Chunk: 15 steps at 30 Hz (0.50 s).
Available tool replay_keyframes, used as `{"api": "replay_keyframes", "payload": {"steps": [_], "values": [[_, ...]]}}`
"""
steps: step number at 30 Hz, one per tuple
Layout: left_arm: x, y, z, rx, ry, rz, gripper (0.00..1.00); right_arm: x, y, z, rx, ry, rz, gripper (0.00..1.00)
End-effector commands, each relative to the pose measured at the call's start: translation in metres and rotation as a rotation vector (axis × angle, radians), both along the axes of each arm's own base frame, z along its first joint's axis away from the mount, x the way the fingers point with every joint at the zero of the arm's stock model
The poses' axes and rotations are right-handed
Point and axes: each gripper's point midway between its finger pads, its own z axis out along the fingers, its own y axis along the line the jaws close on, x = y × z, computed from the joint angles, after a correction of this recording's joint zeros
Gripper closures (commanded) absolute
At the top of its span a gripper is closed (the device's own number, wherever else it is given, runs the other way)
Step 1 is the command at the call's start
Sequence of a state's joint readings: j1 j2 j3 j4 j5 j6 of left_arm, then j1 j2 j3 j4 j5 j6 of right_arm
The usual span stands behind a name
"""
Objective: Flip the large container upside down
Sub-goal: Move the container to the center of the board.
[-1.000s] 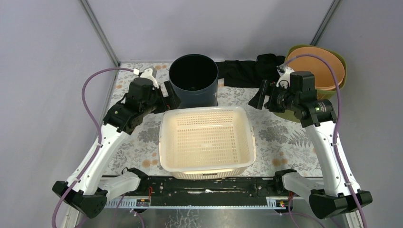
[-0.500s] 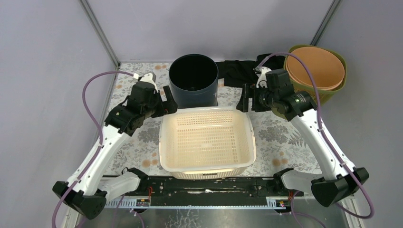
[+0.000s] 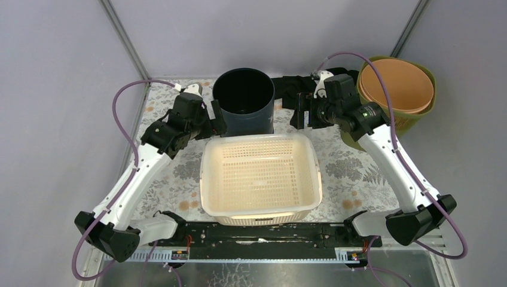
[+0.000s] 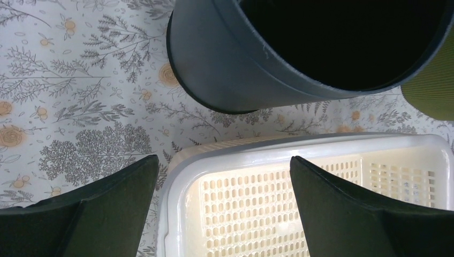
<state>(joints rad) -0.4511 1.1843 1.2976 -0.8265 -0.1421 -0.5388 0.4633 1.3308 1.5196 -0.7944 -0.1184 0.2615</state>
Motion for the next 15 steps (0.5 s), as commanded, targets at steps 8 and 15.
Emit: {"api": "replay_keyframes", "payload": {"steps": [8, 15], "values": [[0.008, 0.004, 0.036, -0.013, -0.112, 0.021, 0.0, 0.01, 0.017, 0.019, 0.007, -0.059, 0.018, 0.19], [0.006, 0.007, 0.041, -0.017, -0.126, 0.03, 0.0, 0.005, 0.032, 0.025, -0.001, -0.074, 0.064, 0.19]]}}
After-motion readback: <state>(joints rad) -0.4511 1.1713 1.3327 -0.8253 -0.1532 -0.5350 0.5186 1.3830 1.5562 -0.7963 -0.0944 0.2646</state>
